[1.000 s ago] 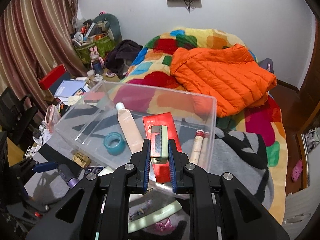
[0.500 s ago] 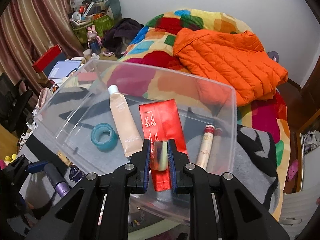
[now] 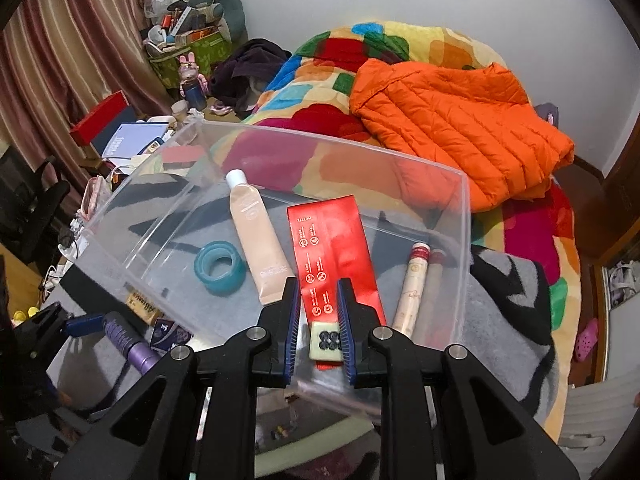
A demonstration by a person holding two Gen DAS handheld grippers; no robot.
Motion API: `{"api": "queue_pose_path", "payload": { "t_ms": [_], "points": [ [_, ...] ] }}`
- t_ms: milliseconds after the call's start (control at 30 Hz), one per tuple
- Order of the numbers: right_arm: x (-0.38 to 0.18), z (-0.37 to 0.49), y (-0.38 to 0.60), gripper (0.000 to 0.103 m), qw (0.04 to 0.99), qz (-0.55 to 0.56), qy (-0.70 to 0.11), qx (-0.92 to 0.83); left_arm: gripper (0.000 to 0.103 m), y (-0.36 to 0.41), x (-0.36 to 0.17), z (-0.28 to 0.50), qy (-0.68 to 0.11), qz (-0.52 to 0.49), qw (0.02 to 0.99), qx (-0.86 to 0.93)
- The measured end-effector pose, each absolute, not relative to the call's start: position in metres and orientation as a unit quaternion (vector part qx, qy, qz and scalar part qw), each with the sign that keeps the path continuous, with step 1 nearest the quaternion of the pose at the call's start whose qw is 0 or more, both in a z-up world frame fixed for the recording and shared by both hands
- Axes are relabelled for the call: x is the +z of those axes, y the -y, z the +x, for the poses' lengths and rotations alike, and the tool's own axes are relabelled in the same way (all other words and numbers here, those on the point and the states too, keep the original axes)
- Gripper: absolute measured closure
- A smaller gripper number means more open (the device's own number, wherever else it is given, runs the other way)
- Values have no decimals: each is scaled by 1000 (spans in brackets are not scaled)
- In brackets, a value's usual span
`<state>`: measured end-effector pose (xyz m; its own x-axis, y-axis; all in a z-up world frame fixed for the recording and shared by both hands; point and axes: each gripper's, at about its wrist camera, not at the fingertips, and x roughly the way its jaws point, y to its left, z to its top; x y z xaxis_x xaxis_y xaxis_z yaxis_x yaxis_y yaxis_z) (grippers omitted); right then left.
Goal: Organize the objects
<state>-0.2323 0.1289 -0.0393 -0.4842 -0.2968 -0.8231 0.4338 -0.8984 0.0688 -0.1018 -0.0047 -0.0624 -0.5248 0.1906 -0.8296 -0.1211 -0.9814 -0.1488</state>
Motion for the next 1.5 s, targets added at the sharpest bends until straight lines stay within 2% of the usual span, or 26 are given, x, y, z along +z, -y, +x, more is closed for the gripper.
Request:
{"api": "queue_pose_path", "payload": {
  "t_ms": [233, 300, 367, 533, 667, 867, 1067, 1400, 1500],
  "points": [
    [-25, -203, -141, 68, 202, 422, -91, -879, 8, -9, -67, -109, 9, -490, 70, 869],
    [-20, -194, -147, 60, 198, 411, -89, -885, 8, -12, -66, -111, 7, -487, 65, 871],
    [-17, -184, -153, 55, 204, 406, -82, -887, 12, -13, -65, -110, 5, -481, 63, 874],
    [-10, -162, -166, 49, 199, 391, -81, -895, 12, -6, -64, -103, 22, -472, 56, 880],
    [-7, -147, -179, 40, 201, 387, -63, -898, 12, 1, -54, -91, 38, -460, 51, 886],
    [-11, -132, -192, 39, 202, 400, -34, -894, 12, 14, -10, -90, 41, -408, 38, 911],
    [-19, -116, -186, 39, 201, 409, -14, -890, 12, 17, 22, -125, 21, -381, 34, 924],
    [-52, -94, -185, 39, 179, 455, 1, -872, 12, 20, -1, -197, 6, -434, 12, 901],
    [-61, -90, -191, 39, 175, 468, 15, -866, 19, 20, -9, -202, -4, -437, 1, 899]
  ]
}}
